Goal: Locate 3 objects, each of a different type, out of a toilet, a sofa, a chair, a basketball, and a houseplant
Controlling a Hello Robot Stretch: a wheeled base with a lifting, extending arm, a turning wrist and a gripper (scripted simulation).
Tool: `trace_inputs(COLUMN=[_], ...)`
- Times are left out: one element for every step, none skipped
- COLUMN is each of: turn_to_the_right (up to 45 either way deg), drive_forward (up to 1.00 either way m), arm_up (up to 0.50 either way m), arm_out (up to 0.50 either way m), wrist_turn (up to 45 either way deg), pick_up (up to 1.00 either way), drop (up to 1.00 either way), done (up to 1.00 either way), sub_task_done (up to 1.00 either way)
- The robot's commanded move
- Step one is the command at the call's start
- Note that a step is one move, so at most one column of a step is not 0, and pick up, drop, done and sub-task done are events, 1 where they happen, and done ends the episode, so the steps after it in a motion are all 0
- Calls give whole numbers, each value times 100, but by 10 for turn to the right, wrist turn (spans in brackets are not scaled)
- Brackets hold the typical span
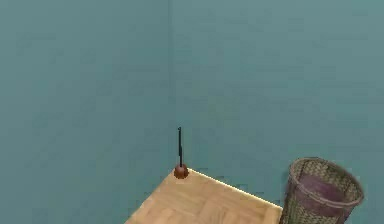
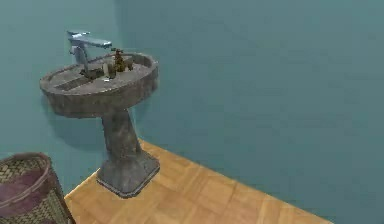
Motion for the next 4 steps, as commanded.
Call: trace_inputs(turn_to_the_right=[-450,-450,-450,-150], drive_forward=[0,0,0,0], arm_up=[0,0,0,0], arm_out=[0,0,0,0], wrist_turn=[0,0,0,0], pick_up=[0,0,0,0], drop=[0,0,0,0], done=[0,0,0,0], sub_task_done=[0,0,0,0])
